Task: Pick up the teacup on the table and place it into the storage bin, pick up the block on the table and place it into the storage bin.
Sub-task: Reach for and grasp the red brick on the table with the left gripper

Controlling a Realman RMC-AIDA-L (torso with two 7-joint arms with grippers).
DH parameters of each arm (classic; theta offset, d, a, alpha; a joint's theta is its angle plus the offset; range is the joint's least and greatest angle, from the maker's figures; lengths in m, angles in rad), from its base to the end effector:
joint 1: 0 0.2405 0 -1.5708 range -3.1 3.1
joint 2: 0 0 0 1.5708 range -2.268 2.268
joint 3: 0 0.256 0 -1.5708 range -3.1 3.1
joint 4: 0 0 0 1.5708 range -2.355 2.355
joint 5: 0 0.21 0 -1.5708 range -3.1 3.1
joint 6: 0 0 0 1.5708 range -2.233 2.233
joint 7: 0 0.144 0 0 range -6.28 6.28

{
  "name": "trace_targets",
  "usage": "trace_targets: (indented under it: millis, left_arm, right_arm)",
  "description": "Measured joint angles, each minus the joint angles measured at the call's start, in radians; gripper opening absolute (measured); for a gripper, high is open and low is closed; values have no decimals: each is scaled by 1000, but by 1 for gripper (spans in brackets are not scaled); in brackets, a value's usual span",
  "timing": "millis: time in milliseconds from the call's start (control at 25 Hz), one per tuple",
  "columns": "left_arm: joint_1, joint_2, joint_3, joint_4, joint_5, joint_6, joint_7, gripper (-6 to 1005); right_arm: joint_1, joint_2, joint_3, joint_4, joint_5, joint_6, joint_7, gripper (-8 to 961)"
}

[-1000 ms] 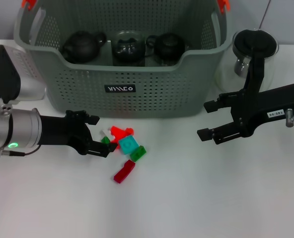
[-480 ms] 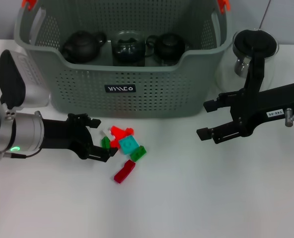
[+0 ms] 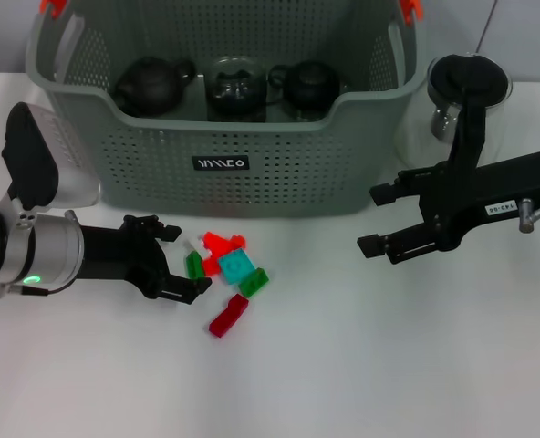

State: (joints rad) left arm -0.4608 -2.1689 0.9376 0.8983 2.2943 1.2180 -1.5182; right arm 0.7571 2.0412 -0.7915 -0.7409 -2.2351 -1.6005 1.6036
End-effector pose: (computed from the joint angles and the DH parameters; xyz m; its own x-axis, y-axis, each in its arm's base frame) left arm -0.2844 0.3408 -0.0295 0.9262 0.3641 0.0977 0.3729 -0.8472 -0.3784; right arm 0.2029 0.3731 0.0026 0.9254 -0.3116 -0.2157 -0.3296 -0.9427 -0.0524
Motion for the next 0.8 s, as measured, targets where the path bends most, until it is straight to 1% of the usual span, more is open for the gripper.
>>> trace_targets:
  millis: [480,800]
  left_arm:
    - [-40,3,0,-46,1,-24,-29,949]
    - [-48,2,0,-60,4,-54,-38,950]
  right_arm:
    - [0,2,-1,0,0,7,-2,915]
    - [-2,2,0,0,0,7,-6,915]
